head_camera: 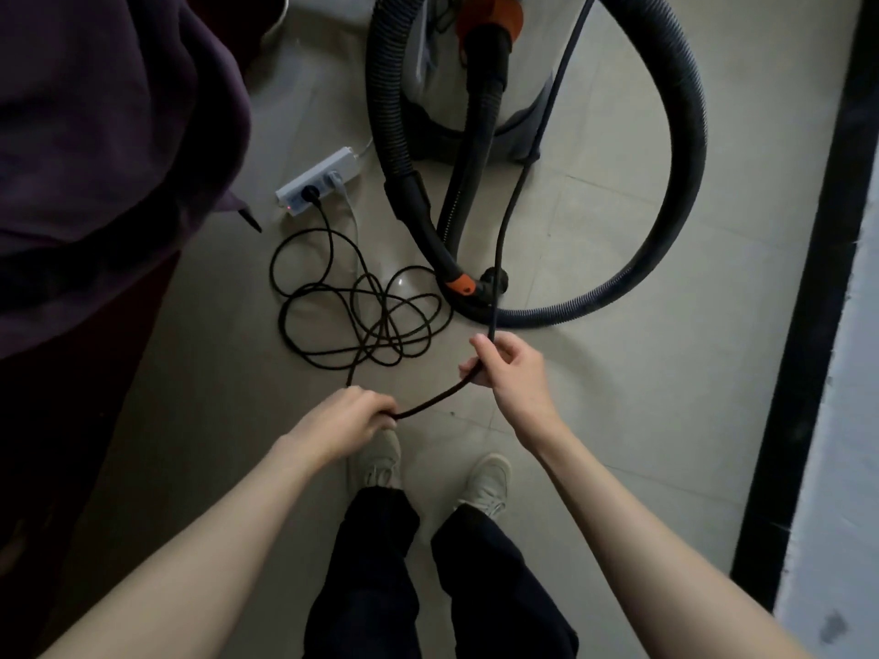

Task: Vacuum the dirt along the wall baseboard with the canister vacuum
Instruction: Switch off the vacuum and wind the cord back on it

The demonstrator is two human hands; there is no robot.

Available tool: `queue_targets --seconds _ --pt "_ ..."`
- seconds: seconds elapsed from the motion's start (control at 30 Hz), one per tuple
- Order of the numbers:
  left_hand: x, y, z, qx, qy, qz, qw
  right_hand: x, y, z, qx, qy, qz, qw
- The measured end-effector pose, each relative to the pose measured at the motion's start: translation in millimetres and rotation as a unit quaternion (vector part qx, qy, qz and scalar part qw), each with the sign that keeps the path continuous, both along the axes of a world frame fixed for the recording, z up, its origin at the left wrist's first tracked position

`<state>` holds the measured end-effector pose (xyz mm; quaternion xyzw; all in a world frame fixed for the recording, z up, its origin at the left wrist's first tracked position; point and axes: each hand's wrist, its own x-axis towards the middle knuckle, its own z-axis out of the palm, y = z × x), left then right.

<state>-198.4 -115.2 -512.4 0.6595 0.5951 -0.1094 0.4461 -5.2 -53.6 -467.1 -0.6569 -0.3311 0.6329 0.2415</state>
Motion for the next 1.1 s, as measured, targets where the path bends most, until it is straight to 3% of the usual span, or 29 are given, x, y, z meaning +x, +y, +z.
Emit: queue_targets --seconds 0.2,0.27,0.4,0.47,0.57,0.67,0.8,0.9,1.0,1.1 --pt "19 -9 -51 0.097 -0.033 0.055 0.993 -4 3 -66 -0.010 -0.104 0.070 0.992" --pt "17 -4 -81 0.099 -0.038 0.063 0.992 -5 11 -95 0.000 -0.186 0.127 0.974" --pt "7 11 -148 0.121 -0.073 0.036 0.989 -13 26 -147 0.083 -0.414 0.315 0.850" --pt "-2 21 -172 0.178 -0.088 0.039 0.979 -27 33 -168 0.186 -0.411 0.342 0.824" --pt "-30 49 -202 0.320 -0.094 0.087 0.939 -55 53 -205 0.371 -0.330 0.369 0.786" --pt "-68 83 -234 0.380 -0.039 0.129 0.915 -82 81 -250 0.404 -0.306 0.458 0.730" --pt "-102 110 -279 0.348 0.051 0.150 0.924 -119 121 -298 0.391 -0.344 0.545 0.657" --pt "-117 129 -305 0.249 0.084 0.225 0.938 -139 143 -319 0.354 -0.379 0.594 0.615" --pt "-122 152 -321 0.130 0.038 0.319 0.938 -153 151 -332 0.339 -0.352 0.601 0.632" --pt "-117 160 -330 0.178 0.024 0.376 0.909 -157 146 -341 0.366 -0.332 0.583 0.645"
